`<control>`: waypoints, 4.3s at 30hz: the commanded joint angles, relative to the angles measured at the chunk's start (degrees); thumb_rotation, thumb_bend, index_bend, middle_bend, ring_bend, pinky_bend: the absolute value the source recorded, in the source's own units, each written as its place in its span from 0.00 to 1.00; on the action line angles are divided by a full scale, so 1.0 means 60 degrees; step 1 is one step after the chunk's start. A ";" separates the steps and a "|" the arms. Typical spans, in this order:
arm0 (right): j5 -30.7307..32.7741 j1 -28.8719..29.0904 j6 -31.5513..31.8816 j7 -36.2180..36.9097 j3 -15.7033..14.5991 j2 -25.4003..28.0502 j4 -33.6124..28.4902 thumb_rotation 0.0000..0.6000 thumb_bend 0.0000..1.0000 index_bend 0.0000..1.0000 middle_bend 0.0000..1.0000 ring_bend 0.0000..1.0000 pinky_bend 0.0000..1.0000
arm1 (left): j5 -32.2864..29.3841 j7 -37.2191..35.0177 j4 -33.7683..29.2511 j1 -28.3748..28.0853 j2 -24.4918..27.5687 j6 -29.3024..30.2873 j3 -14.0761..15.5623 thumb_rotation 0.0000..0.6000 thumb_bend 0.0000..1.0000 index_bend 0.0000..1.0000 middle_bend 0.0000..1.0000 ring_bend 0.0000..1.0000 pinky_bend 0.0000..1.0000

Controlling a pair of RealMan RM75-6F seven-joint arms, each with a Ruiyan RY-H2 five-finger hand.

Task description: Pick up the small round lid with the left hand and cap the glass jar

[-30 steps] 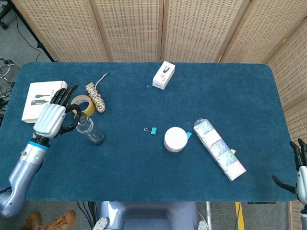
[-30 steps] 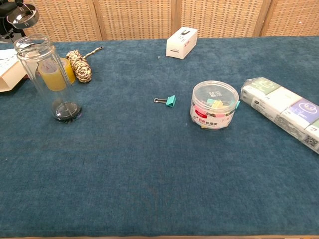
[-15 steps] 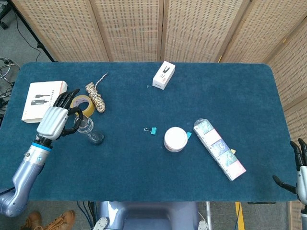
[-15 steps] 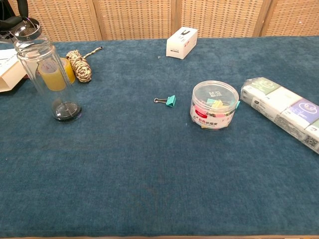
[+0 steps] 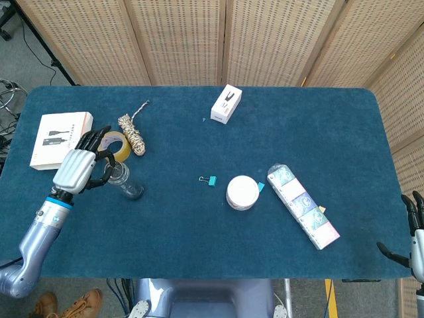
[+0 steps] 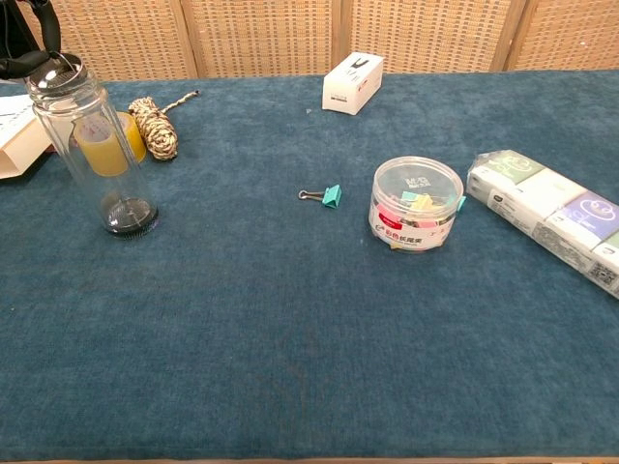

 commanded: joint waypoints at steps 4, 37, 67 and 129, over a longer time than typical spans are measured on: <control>0.0000 -0.0001 0.0000 0.0003 0.0001 0.0008 -0.0004 1.00 0.00 0.03 0.00 0.00 0.00 | -0.0047 0.0073 0.0046 -0.0064 -0.0110 -0.0069 0.0033 1.00 0.50 0.61 0.00 0.00 0.00; -0.0076 0.0027 -0.0024 -0.0053 -0.0027 -0.0032 -0.0031 1.00 0.00 0.03 0.00 0.00 0.00 | 0.1073 -0.1057 -0.0174 0.0690 0.0999 0.0941 0.0435 1.00 0.44 0.15 0.00 0.00 0.00; -0.0079 -0.0023 0.0086 0.0117 0.0013 0.0053 -0.0066 1.00 0.00 0.03 0.00 0.00 0.00 | 0.1316 0.0460 -0.1921 0.0260 0.2355 -0.0643 0.1160 1.00 0.00 0.23 0.00 0.00 0.00; -0.0112 -0.0006 0.0043 0.0040 -0.0014 0.0023 -0.0082 1.00 0.00 0.03 0.00 0.00 0.00 | 0.1665 -0.0101 -0.1194 0.1566 0.2179 0.1610 0.1335 1.00 0.00 0.00 0.00 0.00 0.00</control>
